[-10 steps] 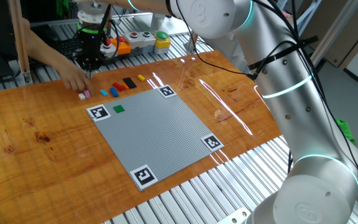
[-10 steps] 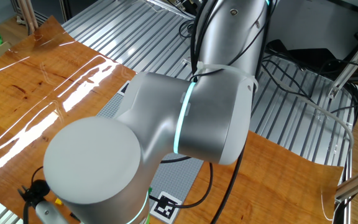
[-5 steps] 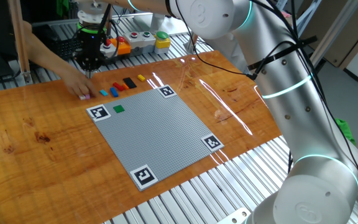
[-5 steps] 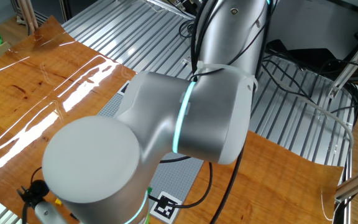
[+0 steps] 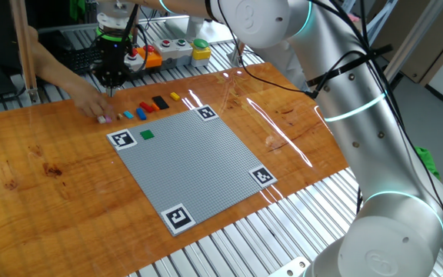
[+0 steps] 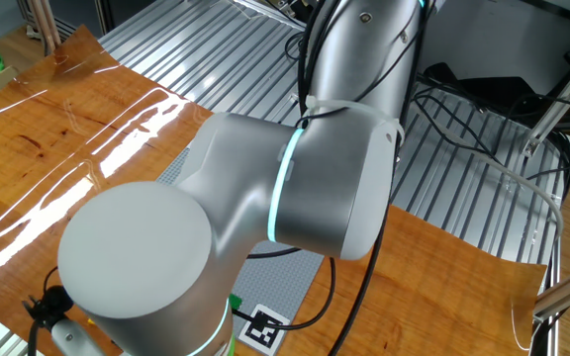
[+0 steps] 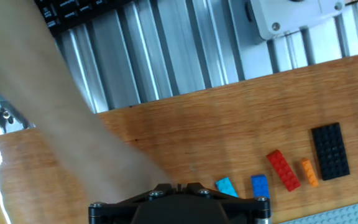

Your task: Stack small Lego blocks one on top of the other

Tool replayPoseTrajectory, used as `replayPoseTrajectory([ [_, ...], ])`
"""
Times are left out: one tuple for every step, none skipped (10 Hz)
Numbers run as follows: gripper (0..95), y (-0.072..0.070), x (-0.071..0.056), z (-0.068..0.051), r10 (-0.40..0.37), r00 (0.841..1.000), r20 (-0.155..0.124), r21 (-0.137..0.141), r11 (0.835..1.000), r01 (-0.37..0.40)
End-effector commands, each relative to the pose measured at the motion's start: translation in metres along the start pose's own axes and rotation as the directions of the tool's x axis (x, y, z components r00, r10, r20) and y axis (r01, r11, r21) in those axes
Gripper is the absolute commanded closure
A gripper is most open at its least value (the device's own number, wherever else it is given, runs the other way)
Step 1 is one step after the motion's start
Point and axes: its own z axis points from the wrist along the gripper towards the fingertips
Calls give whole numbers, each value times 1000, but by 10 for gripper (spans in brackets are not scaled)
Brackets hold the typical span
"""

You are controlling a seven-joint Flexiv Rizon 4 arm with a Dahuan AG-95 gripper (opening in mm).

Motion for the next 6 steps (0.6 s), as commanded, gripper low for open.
replayPoseTrajectory([
  [950, 0, 0, 1, 9, 1000, -2, -2, 1000, -9],
  [950, 0, 0, 1, 9, 1000, -2, -2, 1000, -9],
  [950, 0, 0, 1, 9, 1000, -1, -1, 1000, -9],
  [950, 0, 0, 1, 10, 1000, -1, -1, 1000, -10],
  [950, 0, 0, 1, 11, 1000, -1, -1, 1000, -11],
  [950, 0, 0, 1, 10, 1000, -2, 0, 1000, -10],
])
